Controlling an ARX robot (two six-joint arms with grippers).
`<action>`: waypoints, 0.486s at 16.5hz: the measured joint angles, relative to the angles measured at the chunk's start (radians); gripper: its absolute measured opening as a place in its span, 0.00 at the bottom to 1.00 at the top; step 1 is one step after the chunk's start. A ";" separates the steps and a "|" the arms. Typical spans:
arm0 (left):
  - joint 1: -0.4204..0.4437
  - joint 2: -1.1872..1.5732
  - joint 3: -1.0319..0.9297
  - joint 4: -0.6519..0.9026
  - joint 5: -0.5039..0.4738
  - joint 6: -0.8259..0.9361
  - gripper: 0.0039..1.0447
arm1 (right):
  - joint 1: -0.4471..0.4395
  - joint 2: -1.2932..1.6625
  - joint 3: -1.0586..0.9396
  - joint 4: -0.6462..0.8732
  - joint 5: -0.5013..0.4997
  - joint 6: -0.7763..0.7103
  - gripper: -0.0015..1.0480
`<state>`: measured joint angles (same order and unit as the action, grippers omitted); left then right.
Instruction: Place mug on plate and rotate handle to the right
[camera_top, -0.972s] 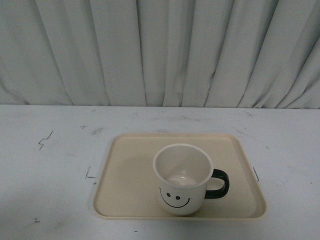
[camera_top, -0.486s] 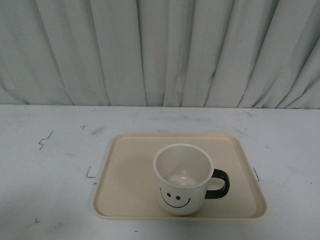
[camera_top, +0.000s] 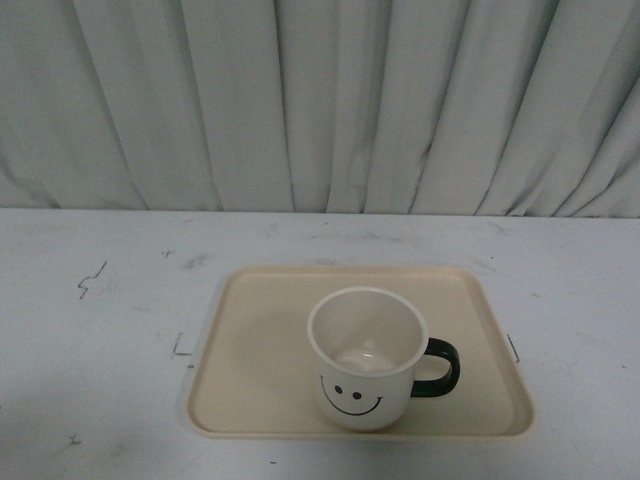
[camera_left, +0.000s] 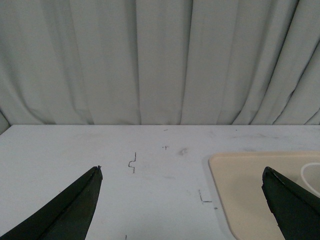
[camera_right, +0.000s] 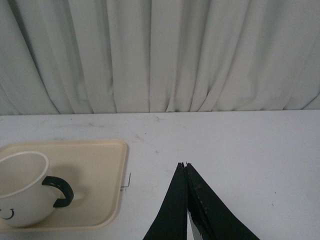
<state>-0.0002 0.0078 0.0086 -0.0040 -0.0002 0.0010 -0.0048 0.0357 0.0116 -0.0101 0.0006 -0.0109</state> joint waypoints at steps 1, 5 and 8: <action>0.000 0.000 0.000 0.000 0.000 0.000 0.94 | 0.000 -0.034 0.000 0.023 -0.001 0.000 0.02; 0.000 0.000 0.000 0.000 0.000 0.000 0.94 | 0.000 -0.032 0.000 0.008 0.000 0.000 0.19; 0.000 0.000 0.000 0.000 0.000 0.000 0.94 | 0.000 -0.032 0.000 0.006 0.000 0.000 0.46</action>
<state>-0.0002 0.0078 0.0086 -0.0040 -0.0002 0.0010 -0.0048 0.0040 0.0116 -0.0044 0.0002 -0.0105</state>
